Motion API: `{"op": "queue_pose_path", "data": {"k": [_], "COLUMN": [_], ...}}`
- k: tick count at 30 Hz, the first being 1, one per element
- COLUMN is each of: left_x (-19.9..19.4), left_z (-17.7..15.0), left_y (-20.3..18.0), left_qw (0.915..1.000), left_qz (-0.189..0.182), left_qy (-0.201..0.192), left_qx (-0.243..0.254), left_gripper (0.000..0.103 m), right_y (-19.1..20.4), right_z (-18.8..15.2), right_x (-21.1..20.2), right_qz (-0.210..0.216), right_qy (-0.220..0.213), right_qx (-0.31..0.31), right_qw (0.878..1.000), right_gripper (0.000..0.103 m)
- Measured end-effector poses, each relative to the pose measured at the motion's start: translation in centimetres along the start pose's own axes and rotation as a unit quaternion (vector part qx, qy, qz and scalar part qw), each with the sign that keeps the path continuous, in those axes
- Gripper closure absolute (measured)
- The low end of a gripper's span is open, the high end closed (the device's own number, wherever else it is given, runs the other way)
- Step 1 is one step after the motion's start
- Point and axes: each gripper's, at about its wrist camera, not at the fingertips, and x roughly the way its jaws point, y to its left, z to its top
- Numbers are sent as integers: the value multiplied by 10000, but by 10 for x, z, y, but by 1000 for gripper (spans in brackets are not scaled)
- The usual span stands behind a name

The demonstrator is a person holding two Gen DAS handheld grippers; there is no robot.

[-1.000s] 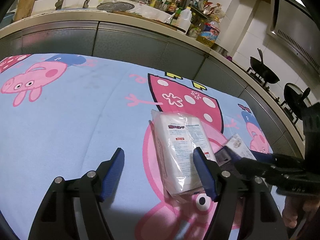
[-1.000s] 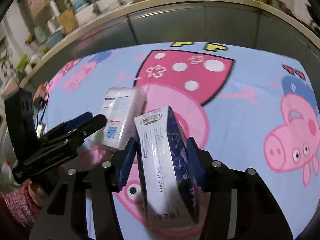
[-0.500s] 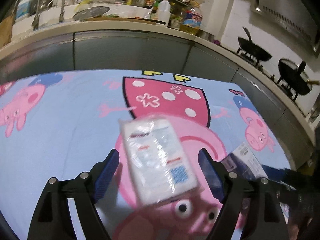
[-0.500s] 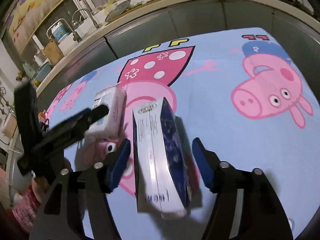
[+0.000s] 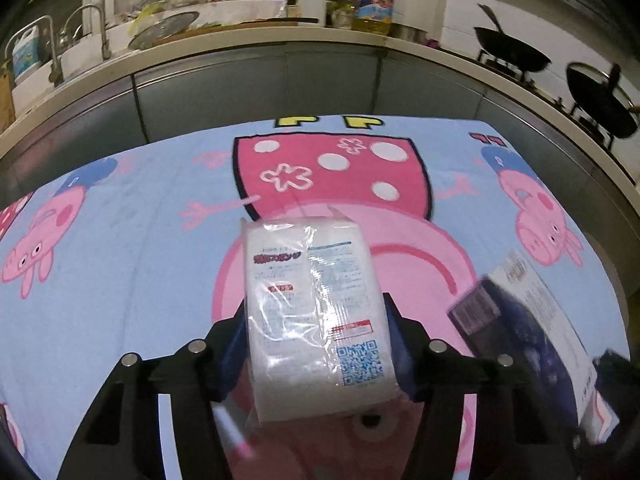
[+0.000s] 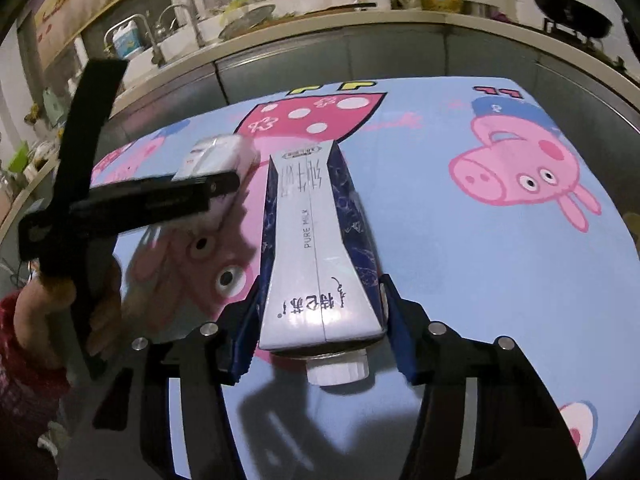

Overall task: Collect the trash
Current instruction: 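Lift the tissue pack with left tool while right tool lifts milk carton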

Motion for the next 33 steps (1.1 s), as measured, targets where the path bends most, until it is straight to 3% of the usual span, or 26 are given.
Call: {"op": "queue_pose_path", "data": {"k": [8,12,17,22,24,27,33], "left_x": [-32,-49,-56,-53,-53,-55,-60], "left_z": [-43,-67,-82,-80,-82,-82,-78], "left_y": [-21,-38,-47,-47,-47,-42,-26], "left_qw": [9978,9942,9928,9940,9944,9953,9954], "left_qz": [-584,-825,-824,-768,-746,-730,-935], "left_qy": [2,5,36,92,102,115,181], "left_qx": [304,687,867,771,737,623,139], "left_gripper": [43,42,39,31,30,24,21], "right_y": [-26,-30,-31,-28,-27,-28,-29], "right_z": [-26,-50,-73,-75,-76,-76,-73], "right_x": [-29,-49,-65,-63,-65,-68,-76], "right_qz": [-286,-397,-505,-515,-481,-483,-433], "right_qy": [-244,-250,-245,-154,-174,-259,-423], "right_qx": [522,583,595,576,596,621,684], "right_qw": [9979,9972,9966,9969,9969,9966,9958], "right_gripper": [51,51,50,44,35,31,26]}}
